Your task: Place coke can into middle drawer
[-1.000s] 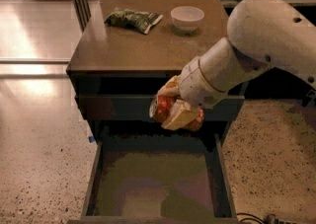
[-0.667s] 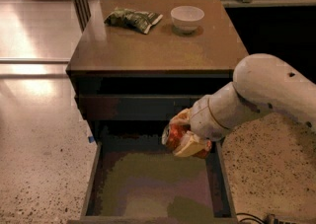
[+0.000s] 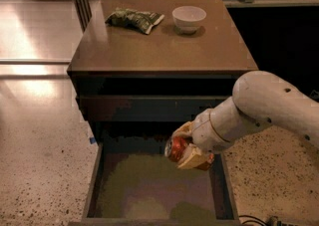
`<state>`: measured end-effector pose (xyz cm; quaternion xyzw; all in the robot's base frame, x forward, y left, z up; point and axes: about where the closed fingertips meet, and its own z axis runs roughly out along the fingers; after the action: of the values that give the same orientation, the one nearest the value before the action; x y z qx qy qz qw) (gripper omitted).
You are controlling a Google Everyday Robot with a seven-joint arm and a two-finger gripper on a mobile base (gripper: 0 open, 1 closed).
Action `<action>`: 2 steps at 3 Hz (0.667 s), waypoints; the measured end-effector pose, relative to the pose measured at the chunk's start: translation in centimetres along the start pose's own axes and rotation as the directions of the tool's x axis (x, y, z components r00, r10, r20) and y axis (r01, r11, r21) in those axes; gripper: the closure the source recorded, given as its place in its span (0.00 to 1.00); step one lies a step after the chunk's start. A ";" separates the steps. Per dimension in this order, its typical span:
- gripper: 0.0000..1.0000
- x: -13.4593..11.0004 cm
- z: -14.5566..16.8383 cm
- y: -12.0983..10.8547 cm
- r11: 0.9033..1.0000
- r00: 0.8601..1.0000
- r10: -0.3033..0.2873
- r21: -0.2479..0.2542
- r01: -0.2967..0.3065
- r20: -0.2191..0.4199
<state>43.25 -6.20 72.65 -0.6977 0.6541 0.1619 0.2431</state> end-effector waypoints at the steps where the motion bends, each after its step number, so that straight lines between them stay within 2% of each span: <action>1: 1.00 3.7 4.3 0.8 0.999 0.999 0.040 -0.011 -0.040 0.001; 2: 1.00 9.2 13.9 3.4 0.991 0.992 0.115 -0.079 -0.111 0.048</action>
Offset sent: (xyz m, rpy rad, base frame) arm -0.0207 -0.0023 -0.2775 0.0827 0.2038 -0.0667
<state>42.00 -6.25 55.68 -0.6637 0.6794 0.2186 0.2239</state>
